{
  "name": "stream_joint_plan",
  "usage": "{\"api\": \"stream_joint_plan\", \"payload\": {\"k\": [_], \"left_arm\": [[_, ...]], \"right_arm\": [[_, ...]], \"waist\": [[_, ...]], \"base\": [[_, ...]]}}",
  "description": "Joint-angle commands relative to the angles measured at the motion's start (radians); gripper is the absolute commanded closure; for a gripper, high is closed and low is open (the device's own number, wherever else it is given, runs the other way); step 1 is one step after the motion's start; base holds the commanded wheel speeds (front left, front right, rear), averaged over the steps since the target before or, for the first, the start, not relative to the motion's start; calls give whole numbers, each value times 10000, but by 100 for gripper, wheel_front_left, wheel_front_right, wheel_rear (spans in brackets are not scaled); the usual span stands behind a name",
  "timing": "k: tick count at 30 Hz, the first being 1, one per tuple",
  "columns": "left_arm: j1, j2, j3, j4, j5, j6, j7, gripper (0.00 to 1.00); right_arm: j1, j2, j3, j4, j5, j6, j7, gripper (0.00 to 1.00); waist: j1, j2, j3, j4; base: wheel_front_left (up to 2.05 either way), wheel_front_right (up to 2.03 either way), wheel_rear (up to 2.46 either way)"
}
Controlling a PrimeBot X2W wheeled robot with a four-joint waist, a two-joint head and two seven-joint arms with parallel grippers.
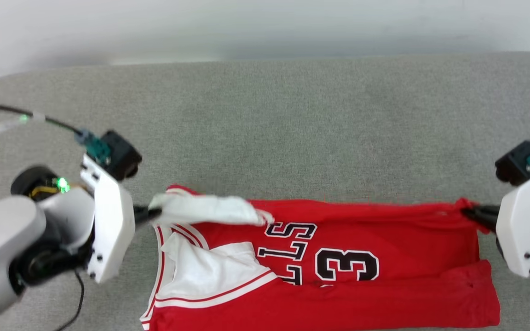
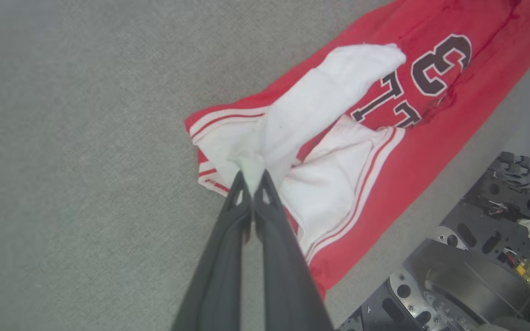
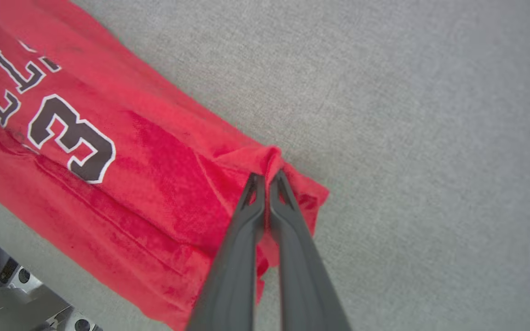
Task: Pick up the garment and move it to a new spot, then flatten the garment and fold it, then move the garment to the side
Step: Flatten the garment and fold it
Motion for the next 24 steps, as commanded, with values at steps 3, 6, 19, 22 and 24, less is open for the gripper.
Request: {"api": "stream_joint_plan", "payload": {"k": [3, 6, 19, 22, 24], "left_arm": [[858, 155, -97, -235, -253, 204, -291, 100], [1593, 286, -156, -343, -504, 335, -572, 100], [3869, -568, -276, 556, -513, 450, -1255, 100], [3949, -668, -259, 841, -213, 571, -1662, 0], [4032, -592, -184, 786, -17, 659, -2043, 0]], "right_arm": [[711, -92, 19, -106, 197, -5, -217, 100], [1247, -71, -60, -161, 315, -5, -440, 100], [2595, 380, 3, 198, 119, -5, -331, 100], [2548, 576, -22, 259, 66, -4, -323, 0], [2468, 630, -155, 162, 47, -5, -493, 0]], "waist": [[1, 0, -322, 56], [1, 0, -474, 52], [1, 0, -458, -83], [1, 0, -535, -189], [1, 0, -633, -251]], "base": [[0, 0, 0], [0, 0, 0], [0, 0, 0], [0, 0, 0], [0, 0, 0]]}}
